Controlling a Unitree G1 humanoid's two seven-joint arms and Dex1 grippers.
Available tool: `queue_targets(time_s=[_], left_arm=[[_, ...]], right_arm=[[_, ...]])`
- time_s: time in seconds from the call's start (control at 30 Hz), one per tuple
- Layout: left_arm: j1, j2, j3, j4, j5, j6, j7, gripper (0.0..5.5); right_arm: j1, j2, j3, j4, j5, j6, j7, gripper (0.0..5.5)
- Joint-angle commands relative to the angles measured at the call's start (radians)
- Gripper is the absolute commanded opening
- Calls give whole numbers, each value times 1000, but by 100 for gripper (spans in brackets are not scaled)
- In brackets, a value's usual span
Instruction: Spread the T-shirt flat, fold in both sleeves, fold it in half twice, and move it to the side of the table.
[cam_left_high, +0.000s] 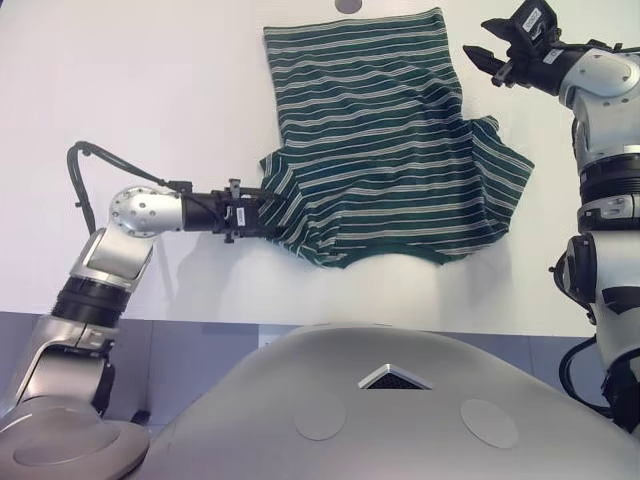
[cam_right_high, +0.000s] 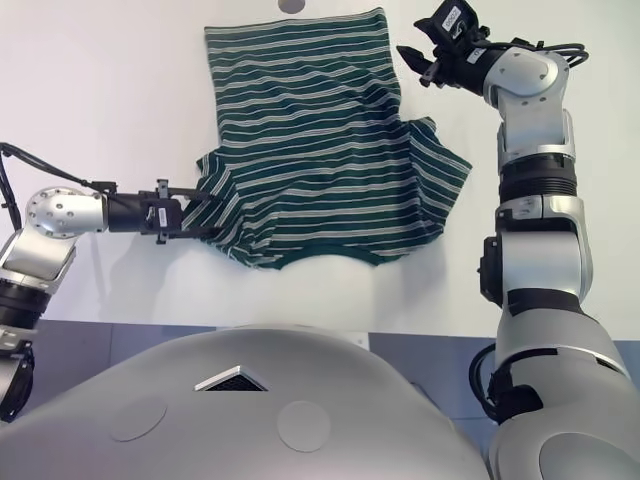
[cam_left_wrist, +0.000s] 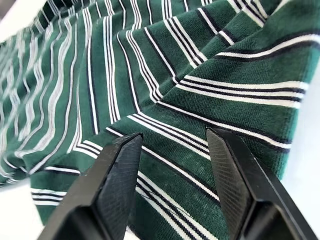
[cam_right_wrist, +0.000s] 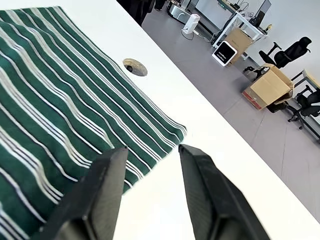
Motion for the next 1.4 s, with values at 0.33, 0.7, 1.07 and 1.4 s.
queue_targets(time_s=[0.33, 0.7, 1.07, 1.4], left_arm=[[88, 84, 171, -37, -46, 106, -5, 233], [26, -14, 179, 63, 33, 148, 129, 233], [-22, 29, 132, 246, 157, 20, 217, 233], [29, 153, 418, 164, -130, 76, 95, 233]], right_arm=[[11, -54, -65, -66, 26, 26, 35, 191], [51, -49, -63, -164, 64, 63, 66, 191], [68, -50, -65, -155, 61, 61, 35, 191], [175, -93, -134, -220, 92, 95, 12, 191]])
